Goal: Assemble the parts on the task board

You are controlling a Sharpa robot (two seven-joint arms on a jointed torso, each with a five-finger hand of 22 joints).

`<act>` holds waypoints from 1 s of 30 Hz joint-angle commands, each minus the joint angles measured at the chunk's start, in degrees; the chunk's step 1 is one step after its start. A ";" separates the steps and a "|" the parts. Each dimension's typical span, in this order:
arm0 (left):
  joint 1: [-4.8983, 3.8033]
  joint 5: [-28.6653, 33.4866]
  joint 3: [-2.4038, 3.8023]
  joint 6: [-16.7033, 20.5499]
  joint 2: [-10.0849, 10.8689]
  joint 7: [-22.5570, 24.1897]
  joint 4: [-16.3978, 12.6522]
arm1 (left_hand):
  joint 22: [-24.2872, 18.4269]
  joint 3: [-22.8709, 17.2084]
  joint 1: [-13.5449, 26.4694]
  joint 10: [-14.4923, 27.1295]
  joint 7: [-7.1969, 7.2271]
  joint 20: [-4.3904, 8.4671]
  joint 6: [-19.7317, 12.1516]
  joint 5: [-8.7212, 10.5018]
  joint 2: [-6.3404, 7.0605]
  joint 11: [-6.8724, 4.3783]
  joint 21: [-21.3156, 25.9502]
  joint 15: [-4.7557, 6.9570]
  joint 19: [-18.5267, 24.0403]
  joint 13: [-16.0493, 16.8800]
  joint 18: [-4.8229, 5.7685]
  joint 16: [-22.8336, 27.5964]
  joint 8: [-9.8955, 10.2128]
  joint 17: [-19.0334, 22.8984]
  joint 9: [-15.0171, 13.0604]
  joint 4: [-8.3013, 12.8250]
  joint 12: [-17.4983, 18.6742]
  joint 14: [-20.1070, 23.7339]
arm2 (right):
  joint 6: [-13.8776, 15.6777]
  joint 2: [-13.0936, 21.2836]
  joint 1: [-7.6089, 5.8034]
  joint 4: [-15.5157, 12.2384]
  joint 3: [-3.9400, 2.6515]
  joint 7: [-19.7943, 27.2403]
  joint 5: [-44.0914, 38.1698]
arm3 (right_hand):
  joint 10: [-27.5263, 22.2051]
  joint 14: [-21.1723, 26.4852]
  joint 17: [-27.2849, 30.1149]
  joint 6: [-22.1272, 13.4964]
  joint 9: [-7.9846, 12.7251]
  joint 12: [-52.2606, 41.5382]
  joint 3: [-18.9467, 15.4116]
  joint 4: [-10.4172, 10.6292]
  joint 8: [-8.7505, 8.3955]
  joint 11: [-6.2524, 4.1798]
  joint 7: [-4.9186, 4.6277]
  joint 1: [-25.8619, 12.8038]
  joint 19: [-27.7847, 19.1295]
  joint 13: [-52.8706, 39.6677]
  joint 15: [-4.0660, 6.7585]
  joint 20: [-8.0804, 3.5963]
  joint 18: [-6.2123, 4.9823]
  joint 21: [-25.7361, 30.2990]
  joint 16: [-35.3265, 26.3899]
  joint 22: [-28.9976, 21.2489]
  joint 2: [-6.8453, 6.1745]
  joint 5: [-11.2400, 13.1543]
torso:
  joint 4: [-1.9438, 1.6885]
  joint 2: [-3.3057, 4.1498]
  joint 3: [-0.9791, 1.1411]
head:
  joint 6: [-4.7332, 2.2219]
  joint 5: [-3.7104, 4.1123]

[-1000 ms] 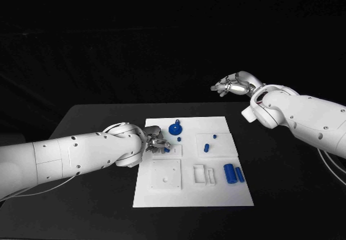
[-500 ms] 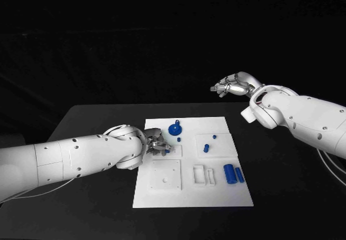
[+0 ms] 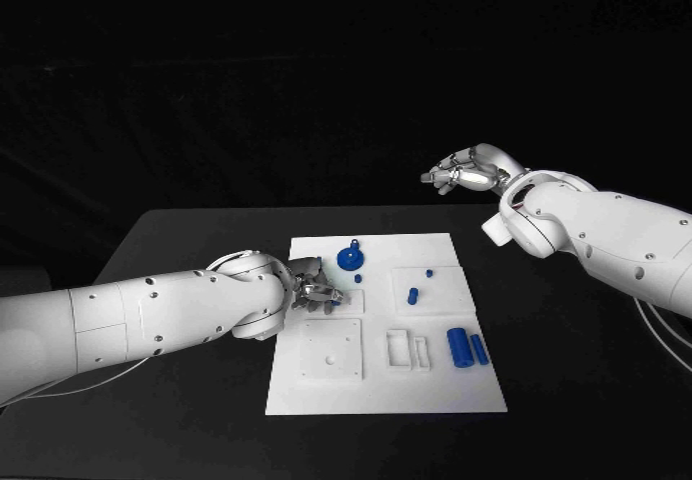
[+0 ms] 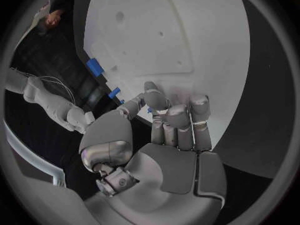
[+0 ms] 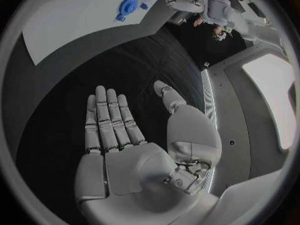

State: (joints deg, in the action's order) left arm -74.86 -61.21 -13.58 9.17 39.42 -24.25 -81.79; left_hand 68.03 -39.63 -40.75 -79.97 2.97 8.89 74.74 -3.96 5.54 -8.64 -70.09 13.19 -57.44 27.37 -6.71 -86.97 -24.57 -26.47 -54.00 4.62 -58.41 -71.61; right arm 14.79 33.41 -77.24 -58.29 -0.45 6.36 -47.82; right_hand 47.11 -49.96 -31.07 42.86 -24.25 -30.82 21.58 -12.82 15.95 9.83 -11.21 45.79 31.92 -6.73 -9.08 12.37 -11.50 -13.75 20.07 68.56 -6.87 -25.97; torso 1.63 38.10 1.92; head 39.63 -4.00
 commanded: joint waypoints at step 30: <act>-1.02 10.26 5.02 2.54 2.43 2.78 -0.96 | -1.01 7.33 -0.82 3.94 -2.67 5.75 -7.74 1.06 10.13 2.21 3.25 -0.72 3.98 -4.56 0.09 4.04 3.92 2.64 0.36 -4.69 6.62 3.11 | -0.58 -0.01 0.59 0.76 -0.04 0.28 0.36 | 0.22 0.81 0.24 -0.89 0.26 0.40 -0.16 0.68 0.16 0.24 -1.77 -0.26 -0.67 0.51 -0.29 0.16 0.48 0.62 -0.45 0.23 0.01 -0.13 | 0.00 -0.02 -0.12 | -1.40 0.15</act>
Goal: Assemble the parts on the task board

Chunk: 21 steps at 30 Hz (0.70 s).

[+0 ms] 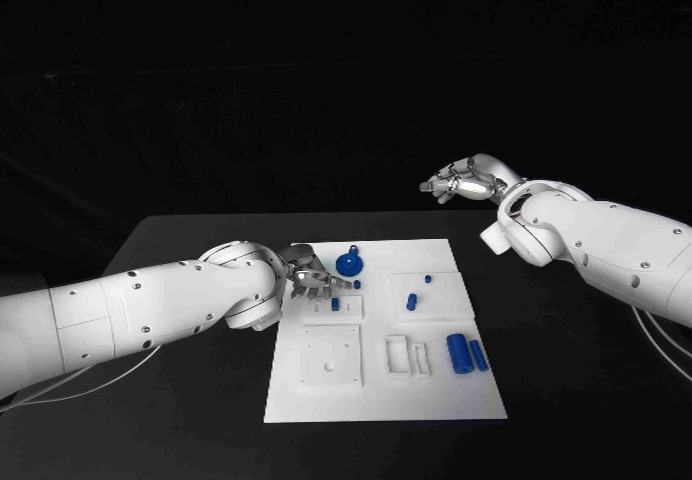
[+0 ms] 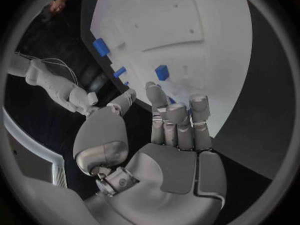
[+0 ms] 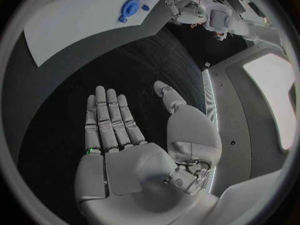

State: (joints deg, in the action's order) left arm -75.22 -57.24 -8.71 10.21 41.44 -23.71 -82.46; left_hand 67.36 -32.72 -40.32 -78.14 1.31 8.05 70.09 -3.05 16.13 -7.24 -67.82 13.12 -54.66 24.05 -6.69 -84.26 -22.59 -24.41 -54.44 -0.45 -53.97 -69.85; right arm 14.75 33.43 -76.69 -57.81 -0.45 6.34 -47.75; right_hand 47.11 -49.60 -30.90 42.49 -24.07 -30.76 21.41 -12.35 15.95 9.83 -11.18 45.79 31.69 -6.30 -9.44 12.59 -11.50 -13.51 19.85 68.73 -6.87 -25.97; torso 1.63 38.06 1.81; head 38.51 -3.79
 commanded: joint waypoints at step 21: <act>-5.38 10.04 1.35 -6.47 -3.61 1.81 14.91 | -2.10 1.72 -7.83 5.69 -5.73 4.80 -12.70 -2.00 -4.04 5.27 5.39 -5.06 4.87 -5.78 2.51 6.25 10.23 2.41 8.34 4.15 8.83 4.92 | -0.58 -0.24 0.19 1.12 -0.04 0.36 0.66 | 0.21 0.52 0.10 -0.51 0.10 0.35 0.04 0.20 0.18 0.25 -1.80 -0.14 -0.54 0.19 0.04 -0.04 0.48 0.45 -0.27 0.12 0.08 -0.17 | 0.14 0.26 -0.07 | -1.63 -0.43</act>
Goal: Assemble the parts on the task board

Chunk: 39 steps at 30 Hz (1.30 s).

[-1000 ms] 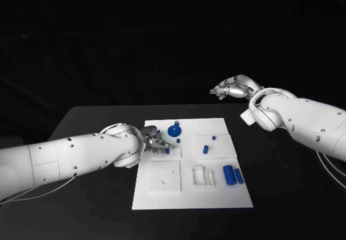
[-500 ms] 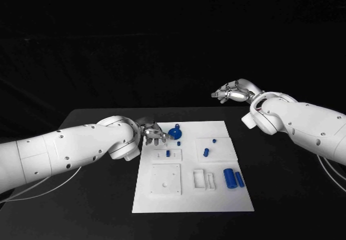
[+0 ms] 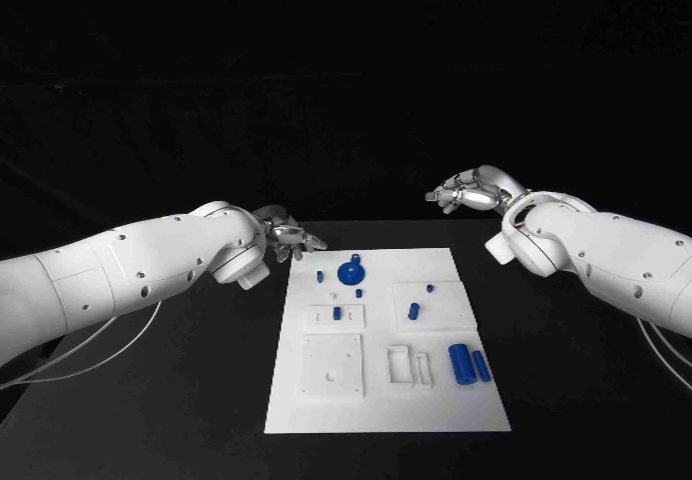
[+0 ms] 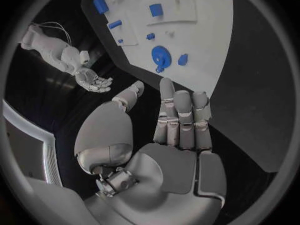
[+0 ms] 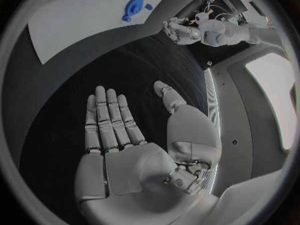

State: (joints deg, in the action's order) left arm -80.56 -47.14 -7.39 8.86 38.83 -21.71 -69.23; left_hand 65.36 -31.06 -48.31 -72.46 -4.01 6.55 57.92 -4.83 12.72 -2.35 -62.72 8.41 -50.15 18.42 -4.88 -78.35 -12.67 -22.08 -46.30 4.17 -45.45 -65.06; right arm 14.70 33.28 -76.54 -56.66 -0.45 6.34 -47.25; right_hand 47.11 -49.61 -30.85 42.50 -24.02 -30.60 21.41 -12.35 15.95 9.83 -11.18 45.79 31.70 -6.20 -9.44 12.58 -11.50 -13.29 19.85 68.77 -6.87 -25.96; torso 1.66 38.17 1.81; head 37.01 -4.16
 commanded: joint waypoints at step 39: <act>1.83 -3.06 -0.07 -18.54 -10.71 -0.22 19.21 | 0.33 2.97 3.97 2.45 -1.16 5.79 -1.80 1.88 -1.78 1.19 1.94 -1.23 2.71 -1.26 1.25 1.06 0.11 -0.34 1.99 -7.37 1.56 2.61 | -0.44 0.23 0.06 -0.95 -0.04 0.38 0.16 | 0.25 0.54 0.08 -0.51 0.09 0.19 0.04 0.19 0.23 0.26 -1.81 0.02 -0.60 0.26 0.01 0.00 0.46 0.29 -0.28 0.19 0.11 -0.29 | 0.51 1.06 -0.51 | -0.16 0.12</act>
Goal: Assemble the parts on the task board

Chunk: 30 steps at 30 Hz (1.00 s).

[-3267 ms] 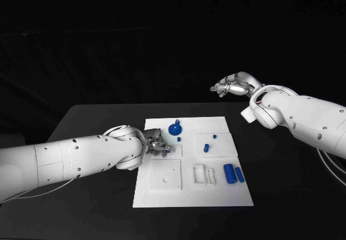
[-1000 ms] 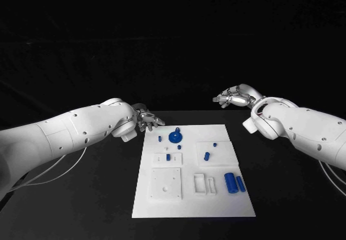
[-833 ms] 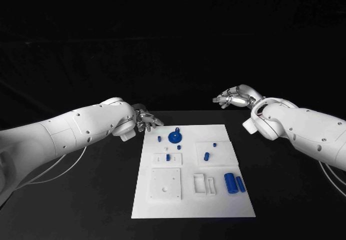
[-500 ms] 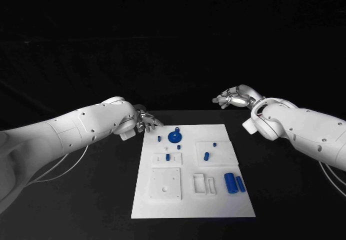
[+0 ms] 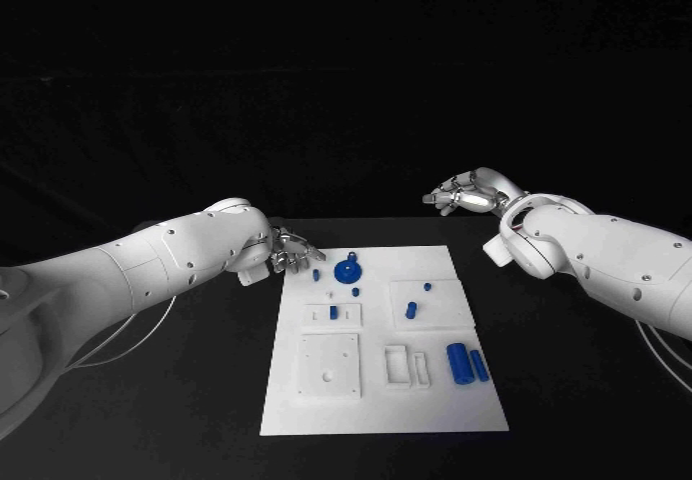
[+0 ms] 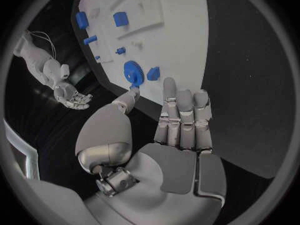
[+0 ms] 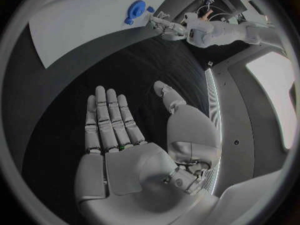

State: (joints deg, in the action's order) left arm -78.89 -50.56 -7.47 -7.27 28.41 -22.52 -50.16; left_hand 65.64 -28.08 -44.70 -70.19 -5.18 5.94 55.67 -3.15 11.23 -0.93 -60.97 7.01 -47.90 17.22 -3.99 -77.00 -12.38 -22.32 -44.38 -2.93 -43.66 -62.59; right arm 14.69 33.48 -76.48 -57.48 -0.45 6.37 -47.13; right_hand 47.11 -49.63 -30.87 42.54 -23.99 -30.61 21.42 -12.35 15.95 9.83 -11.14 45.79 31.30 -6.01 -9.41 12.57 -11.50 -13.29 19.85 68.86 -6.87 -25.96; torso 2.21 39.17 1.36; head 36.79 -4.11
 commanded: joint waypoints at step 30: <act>0.66 0.81 0.01 -6.12 -0.44 0.50 -0.20 | 0.89 2.52 -2.87 0.18 0.16 6.54 0.79 -0.11 -4.19 -0.38 0.07 0.33 0.67 0.00 0.38 -0.95 -0.52 -0.70 1.31 2.46 -0.86 0.33 | -0.54 -0.28 0.01 0.03 -0.04 0.27 0.03 | 0.29 0.55 0.11 -0.53 0.09 0.18 0.01 0.31 0.26 0.26 -1.84 -0.04 -0.20 0.18 -0.01 0.05 0.44 0.32 -0.27 0.17 0.18 -0.33 | -0.06 0.08 -0.03 | 0.25 0.27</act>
State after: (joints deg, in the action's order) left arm -78.42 -49.93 -7.38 -12.00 28.10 -22.34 -50.21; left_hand 66.46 -25.64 -47.45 -70.20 -5.00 5.73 56.11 -3.15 7.49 -0.93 -61.00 7.19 -47.70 17.22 -4.00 -77.65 -12.82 -22.97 -43.11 -0.77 -44.32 -62.36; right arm 14.68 33.28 -76.48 -57.47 -0.45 6.33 -47.11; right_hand 47.11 -49.64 -30.83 42.55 -23.96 -30.61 21.42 -12.35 15.95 9.83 -11.13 45.79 31.30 -5.89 -9.41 12.57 -11.50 -13.29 19.85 68.97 -6.87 -25.96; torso 2.16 39.21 1.36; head 37.04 -3.82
